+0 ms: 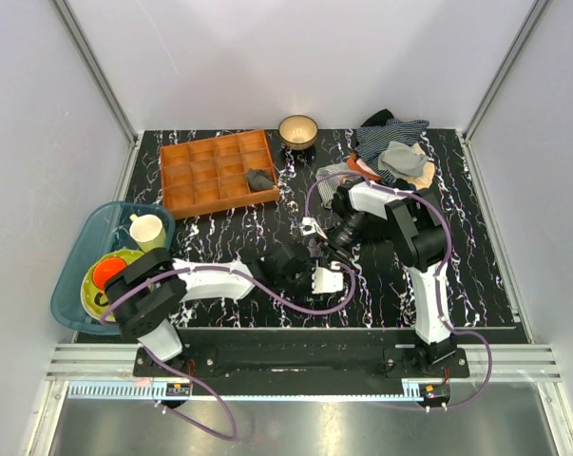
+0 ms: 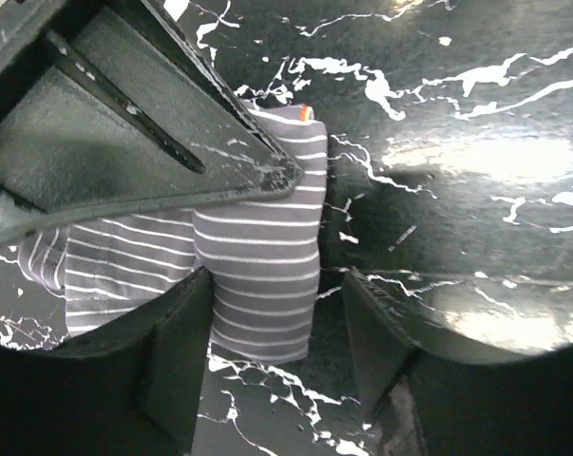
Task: Roll the underwear
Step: Roll the underwear to the center of the board.
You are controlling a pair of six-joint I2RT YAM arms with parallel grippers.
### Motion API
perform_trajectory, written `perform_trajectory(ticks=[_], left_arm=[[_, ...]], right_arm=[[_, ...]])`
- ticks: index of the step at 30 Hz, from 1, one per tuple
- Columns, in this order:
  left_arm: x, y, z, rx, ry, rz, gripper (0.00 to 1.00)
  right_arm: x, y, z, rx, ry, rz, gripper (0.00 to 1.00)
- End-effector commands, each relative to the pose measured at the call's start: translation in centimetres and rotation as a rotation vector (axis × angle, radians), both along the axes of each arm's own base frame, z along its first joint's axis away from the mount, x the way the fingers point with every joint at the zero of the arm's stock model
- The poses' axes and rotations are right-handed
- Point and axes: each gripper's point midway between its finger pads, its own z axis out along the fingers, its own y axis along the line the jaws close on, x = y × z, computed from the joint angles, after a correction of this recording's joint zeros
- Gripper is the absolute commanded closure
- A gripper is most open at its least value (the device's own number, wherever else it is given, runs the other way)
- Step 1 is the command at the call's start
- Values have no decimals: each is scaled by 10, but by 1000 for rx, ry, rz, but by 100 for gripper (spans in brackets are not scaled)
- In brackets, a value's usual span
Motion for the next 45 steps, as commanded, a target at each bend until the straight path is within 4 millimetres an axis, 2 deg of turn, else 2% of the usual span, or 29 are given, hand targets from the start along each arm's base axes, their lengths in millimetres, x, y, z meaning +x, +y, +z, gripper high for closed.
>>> perform_trajectory(ticks=[1,2,3,5,6,7,11,12,13,14,15,16,17,19,20,21,22,24,25,26,27,28,29,33,35,39,42,43,45], left_arm=[[12,-7,-6,78,-30,-22,47],[14,-8,-7,88,-23,-17,52],[14,-9,-13,112,0,-18,64],[10,-3,-23,145,62,-4,79],[10,-1,-25,142,96,1,91],[7,3,-28,147,124,7,94],[4,10,-24,123,228,28,98],[5,11,-21,103,270,23,98],[3,16,-21,116,317,32,99],[8,12,-12,92,348,43,99],[10,15,-12,69,419,42,99],[9,19,-11,73,468,52,99],[15,15,-3,49,504,63,99],[14,21,-4,43,653,77,99],[14,22,-4,44,715,101,97],[24,15,-3,29,777,108,96],[18,20,-6,63,855,131,95],[19,18,-13,95,995,171,94],[21,18,-16,107,1041,203,94],[24,19,-18,101,1079,222,94],[23,20,-26,113,1116,240,94],[25,20,-27,111,1140,260,93],[27,22,-32,109,1166,282,92],[35,21,-38,93,1243,343,89],[39,18,-41,87,1268,359,88],[47,15,-43,70,1273,393,84],[54,12,-42,38,1282,430,82],[60,12,-38,17,1264,444,77],[65,7,-35,-39,1252,466,75]], right_arm=[[-1,-1,7,12,17,-2,68],[1,-1,8,17,12,-11,68],[3,-2,11,23,0,-18,66],[6,-2,13,33,-15,-45,62],[13,-7,19,44,-39,-76,57],[16,-9,20,54,-52,-95,55],[48,-35,44,125,-147,-251,42],[56,-41,57,151,-200,-282,41],[66,-56,61,170,-230,-348,39],[72,-63,67,180,-263,-375,39],[76,-70,81,197,-324,-399,39],[78,-79,80,193,-364,-420,39],[76,-82,83,189,-405,-412,39],[63,-82,95,233,-546,-361,37],[56,-80,99,257,-591,-334,32],[45,-77,104,281,-674,-296,30],[40,-76,101,255,-727,-256,28],[23,-52,97,271,-865,-131,23],[22,-51,90,226,-924,-96,20],[10,-34,88,251,-961,-17,17],[10,-28,85,266,-1025,11,13],[14,-26,80,238,-1065,34,12],[10,-17,77,244,-1078,79,12],[27,1,52,186,-1135,181,13],[35,3,38,146,-1154,211,13],[50,14,21,101,-1210,245,15],[52,13,5,69,-1207,264,18],[52,12,1,61,-1206,269,19],[52,7,-14,29,-1201,280,20]])
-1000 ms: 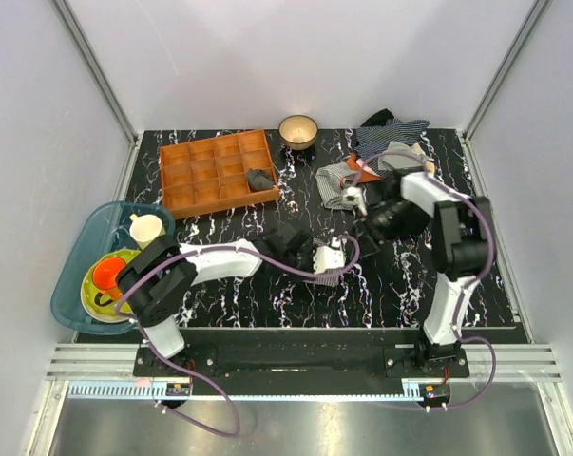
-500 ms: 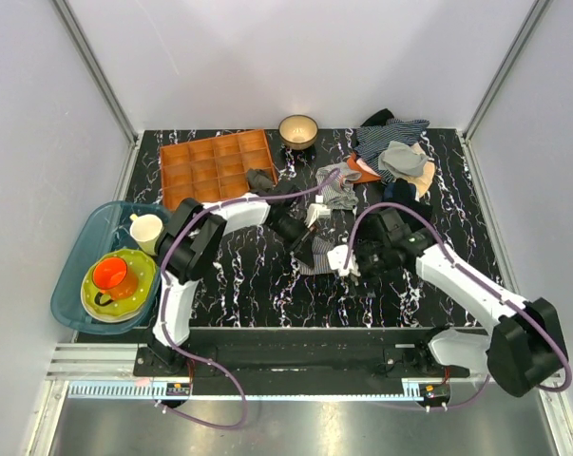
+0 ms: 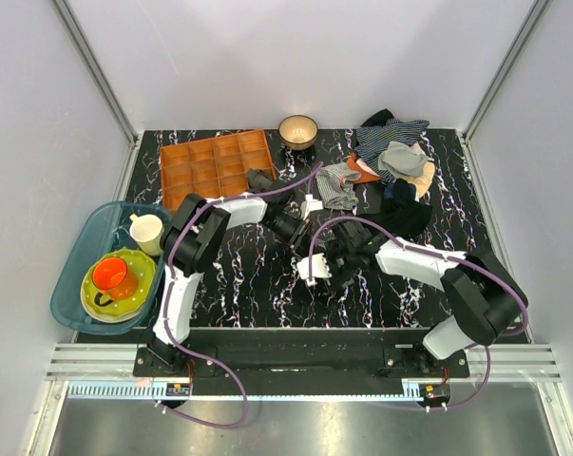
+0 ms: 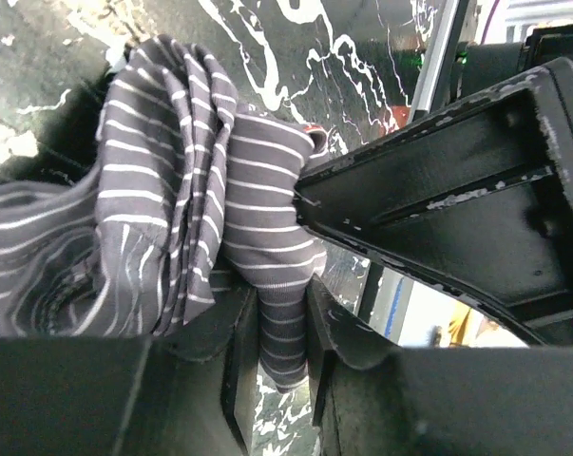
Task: Roll the underwear
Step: Roll the underwear to the center of the board.
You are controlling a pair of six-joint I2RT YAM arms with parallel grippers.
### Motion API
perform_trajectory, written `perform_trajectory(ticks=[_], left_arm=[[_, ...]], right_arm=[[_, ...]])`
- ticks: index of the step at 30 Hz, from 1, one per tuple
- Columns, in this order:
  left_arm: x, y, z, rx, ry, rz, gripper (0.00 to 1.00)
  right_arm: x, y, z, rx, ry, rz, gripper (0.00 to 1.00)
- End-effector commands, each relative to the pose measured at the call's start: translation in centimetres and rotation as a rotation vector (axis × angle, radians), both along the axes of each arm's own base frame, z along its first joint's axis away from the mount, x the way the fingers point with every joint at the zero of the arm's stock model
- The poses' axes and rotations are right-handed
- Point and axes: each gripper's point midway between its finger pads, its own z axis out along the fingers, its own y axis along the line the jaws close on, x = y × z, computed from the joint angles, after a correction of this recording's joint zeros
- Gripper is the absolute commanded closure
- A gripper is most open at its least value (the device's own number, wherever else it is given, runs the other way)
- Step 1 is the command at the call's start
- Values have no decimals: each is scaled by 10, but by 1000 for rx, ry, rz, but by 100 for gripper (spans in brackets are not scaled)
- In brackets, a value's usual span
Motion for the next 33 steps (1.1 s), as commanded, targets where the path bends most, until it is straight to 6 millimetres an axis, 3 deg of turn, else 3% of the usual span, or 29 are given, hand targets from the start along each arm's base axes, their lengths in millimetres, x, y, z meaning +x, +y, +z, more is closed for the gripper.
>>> perform_trajectory(ticks=[1,3,4,5,6,8,9,11,14,16,18,19,23,25,28,29,31,33], left_arm=[[5,1,-19,57,-23,95,72],[10,-3,-11,17,-53,139,65],[16,-4,4,-8,-98,162,63],[26,-8,14,-45,-155,187,56],[24,-3,15,-41,-149,221,54],[44,1,47,-106,-286,293,47],[42,9,47,-97,-298,321,45],[59,23,72,-106,-433,407,43],[64,49,83,-68,-572,504,39],[59,72,78,-19,-625,589,36],[56,82,78,-25,-662,643,29],[46,91,73,-15,-667,669,28],[29,95,72,-89,-652,704,22],[17,91,69,-134,-586,704,19],[0,82,61,-206,-487,684,19],[0,78,68,-260,-495,677,18],[-9,71,58,-286,-391,658,18],[-8,62,67,-356,-343,652,11]], right_arm=[[18,-3,-19,-54,-89,-13,21],[20,-7,-29,-82,-75,-42,27],[22,-8,-30,-92,-70,-53,29],[20,-10,-34,-110,-48,-61,37],[19,-10,-36,-116,-28,-74,42],[17,-12,-37,-132,5,-85,52],[15,-10,-36,-126,24,-95,60],[12,-10,-35,-131,72,-104,64],[-1,-5,-27,-109,203,-118,67],[-12,0,-20,-84,292,-104,68],[-23,1,-12,-90,391,-97,68],[-27,0,-13,-95,428,-99,68],[-50,6,8,-93,646,-97,69],[-58,3,7,-122,739,-121,69],[-54,4,7,-131,789,-151,69],[-52,4,4,-146,820,-170,69],[-52,1,-3,-163,857,-184,69],[-48,1,-3,-167,868,-198,68]])
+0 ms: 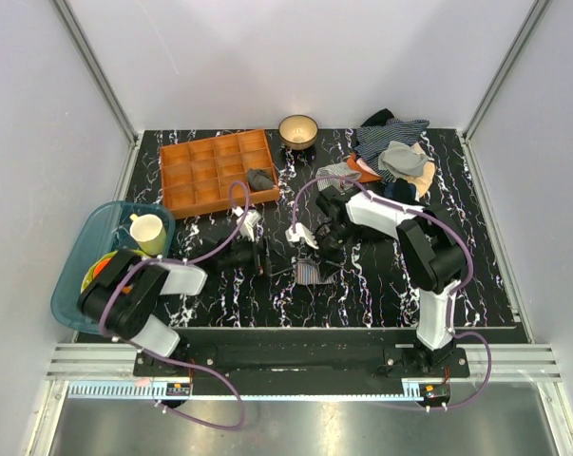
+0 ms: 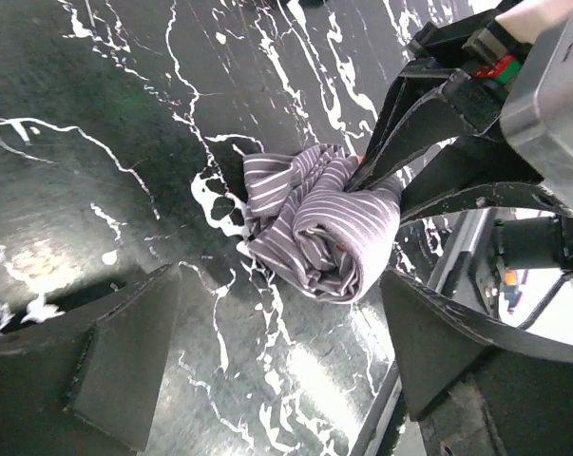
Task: Roll the underwear
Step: Roll the underwear to the center of the board.
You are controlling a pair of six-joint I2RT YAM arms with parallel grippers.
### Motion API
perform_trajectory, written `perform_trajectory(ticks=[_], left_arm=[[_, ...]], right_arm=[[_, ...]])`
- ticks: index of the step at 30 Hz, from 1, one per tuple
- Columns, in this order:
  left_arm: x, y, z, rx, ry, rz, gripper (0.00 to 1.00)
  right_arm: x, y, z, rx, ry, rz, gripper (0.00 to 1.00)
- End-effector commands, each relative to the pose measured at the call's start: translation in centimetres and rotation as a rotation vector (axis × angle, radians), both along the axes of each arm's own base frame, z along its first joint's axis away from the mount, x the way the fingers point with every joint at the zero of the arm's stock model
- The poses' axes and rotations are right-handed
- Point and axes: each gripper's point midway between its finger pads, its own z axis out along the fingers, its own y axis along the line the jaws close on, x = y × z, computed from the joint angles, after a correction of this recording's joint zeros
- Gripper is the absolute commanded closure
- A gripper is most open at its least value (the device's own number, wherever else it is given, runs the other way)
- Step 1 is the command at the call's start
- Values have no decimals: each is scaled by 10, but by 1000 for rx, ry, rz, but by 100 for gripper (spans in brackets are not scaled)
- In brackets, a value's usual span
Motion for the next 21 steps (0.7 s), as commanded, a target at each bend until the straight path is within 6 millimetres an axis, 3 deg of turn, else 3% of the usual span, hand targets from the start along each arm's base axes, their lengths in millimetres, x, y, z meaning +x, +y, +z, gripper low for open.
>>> perform_trajectory(ticks=[1,3,12,17,21], left_arm=[[-1,-29,28,-239,13,-92,1],[0,-38,37,-308,0,-114,1],[0,-59,-8,-209,72,-178,1],[-19,-59,-30,-135,143,-253,5],[-35,-60,-41,-130,204,-296,17]], right_arm=[[-23,-15,-5,-87,193,-51,68],[-21,-15,-6,-87,193,-56,69],[-17,-19,-9,-85,190,-76,68],[-13,-20,-12,-84,180,-92,69],[-10,-20,-14,-83,173,-103,68]])
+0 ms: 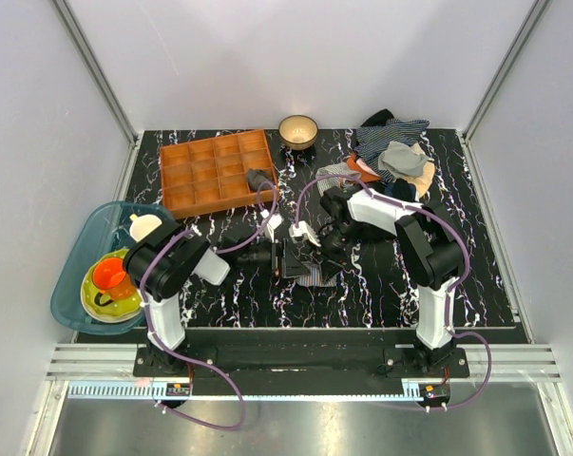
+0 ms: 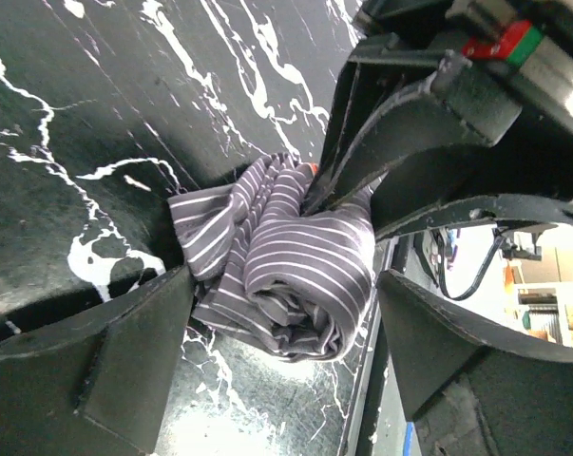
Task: Roll the underwear
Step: Roll the underwear to the center of the board.
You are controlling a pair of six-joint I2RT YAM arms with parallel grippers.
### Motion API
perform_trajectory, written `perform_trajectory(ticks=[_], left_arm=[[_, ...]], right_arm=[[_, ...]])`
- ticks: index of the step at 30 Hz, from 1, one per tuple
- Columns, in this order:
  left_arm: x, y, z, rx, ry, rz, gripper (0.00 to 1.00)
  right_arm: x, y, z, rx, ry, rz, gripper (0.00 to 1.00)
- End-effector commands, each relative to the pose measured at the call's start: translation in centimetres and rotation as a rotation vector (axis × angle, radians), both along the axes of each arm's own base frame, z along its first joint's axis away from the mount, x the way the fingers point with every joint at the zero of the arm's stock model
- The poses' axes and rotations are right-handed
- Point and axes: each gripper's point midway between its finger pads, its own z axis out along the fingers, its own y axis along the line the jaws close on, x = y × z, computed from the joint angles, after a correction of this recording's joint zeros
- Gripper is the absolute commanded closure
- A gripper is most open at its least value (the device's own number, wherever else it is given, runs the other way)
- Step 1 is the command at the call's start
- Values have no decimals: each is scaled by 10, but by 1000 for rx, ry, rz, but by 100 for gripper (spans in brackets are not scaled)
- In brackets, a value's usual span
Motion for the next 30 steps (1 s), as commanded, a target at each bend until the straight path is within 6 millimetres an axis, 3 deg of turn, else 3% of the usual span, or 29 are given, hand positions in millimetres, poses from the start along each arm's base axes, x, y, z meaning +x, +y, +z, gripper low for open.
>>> perform_trajectory(ticks=[1,7,14,18,22,26,30], left_arm=[[-26,-1,-23,35,63,-102,19],[-34,-13,-27,31,84,-142,34],[-37,-19,-20,-28,109,-150,69],[-38,-21,-5,-109,94,-153,91],[-40,-20,-3,-119,93,-141,99],[-37,-18,6,-113,52,-123,100],[-31,-16,15,-84,7,-90,100]], right_arm=[[-2,-13,-15,-70,31,-26,68],[-1,-15,-17,-76,18,-32,68],[0,-16,-21,-86,14,-44,69],[4,-15,-21,-83,1,-61,68],[4,-14,-20,-78,-7,-75,66],[6,-12,-11,-62,-19,-89,57],[11,-6,24,-5,-60,-113,41]])
